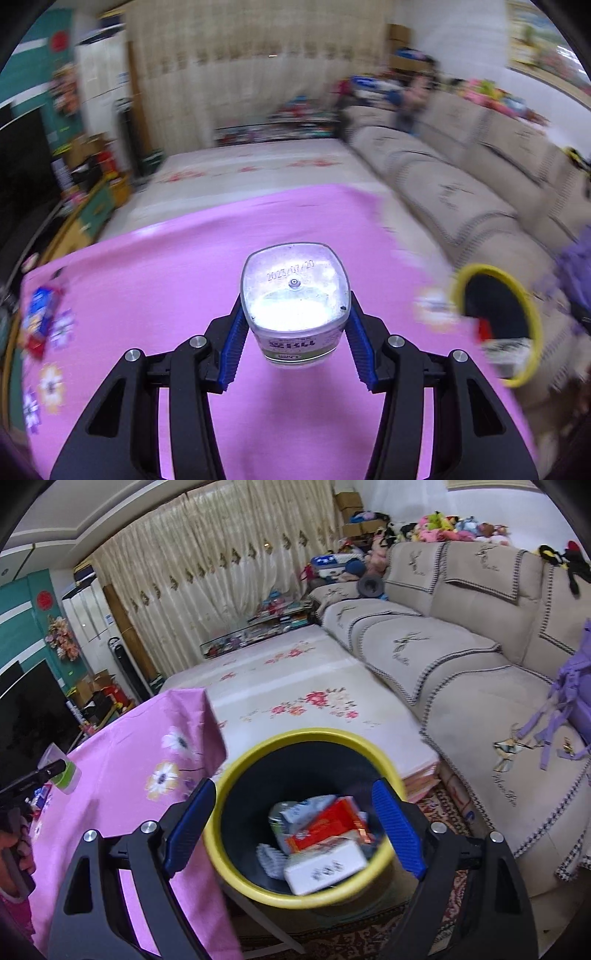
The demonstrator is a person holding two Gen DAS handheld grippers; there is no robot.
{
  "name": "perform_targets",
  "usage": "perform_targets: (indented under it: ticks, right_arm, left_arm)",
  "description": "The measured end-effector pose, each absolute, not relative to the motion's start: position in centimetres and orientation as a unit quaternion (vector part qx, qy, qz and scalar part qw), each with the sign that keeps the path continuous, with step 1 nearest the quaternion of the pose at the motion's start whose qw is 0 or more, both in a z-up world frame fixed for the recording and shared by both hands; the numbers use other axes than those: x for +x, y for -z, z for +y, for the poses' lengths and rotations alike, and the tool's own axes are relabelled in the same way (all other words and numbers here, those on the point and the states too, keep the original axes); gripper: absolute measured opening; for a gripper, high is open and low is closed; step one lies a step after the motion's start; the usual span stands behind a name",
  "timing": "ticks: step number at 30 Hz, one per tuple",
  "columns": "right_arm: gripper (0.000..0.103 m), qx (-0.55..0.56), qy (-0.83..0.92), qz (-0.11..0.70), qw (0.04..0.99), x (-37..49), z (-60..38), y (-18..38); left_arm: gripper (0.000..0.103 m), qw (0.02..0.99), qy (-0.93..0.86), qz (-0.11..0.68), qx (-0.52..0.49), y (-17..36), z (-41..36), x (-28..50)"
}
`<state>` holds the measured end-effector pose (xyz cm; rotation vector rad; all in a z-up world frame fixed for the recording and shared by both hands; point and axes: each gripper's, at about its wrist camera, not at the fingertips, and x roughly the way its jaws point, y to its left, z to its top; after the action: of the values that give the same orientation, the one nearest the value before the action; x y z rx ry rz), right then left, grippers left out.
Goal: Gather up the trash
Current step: 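Carry the plastic cup over the bin and drop it with the left gripper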
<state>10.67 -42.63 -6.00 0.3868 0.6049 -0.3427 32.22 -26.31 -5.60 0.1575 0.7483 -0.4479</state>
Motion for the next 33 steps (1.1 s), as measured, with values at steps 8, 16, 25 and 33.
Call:
perform_targets:
  ticks: [8,16,25,33]
  right_arm:
    - [0.082,0.207,0.200,0.291,0.912,6.9,-46.0,7.0]
    - [0.082,0.223,0.225,0.299,0.900,3.9,-48.6,8.6]
    - [0.082,0.236,0.227,0.300,0.896,3.0,-49.5,9.3]
    - [0.082,0.225,0.202,0.296,0.906,3.4,-47.2,8.3]
  left_arm:
    - [0.050,0.849,0.353,0.375,0.119,5.9,-40.9,26.4]
    - [0.050,0.807,0.394,0.410,0.158,9.4,-52.4,25.0]
    - [0.063,0.795,0.374,0.446,0.170,13.7,-55.7,27.4]
    - [0.092,0.848,0.366,0.360,0.130,6.3,-48.1,24.0]
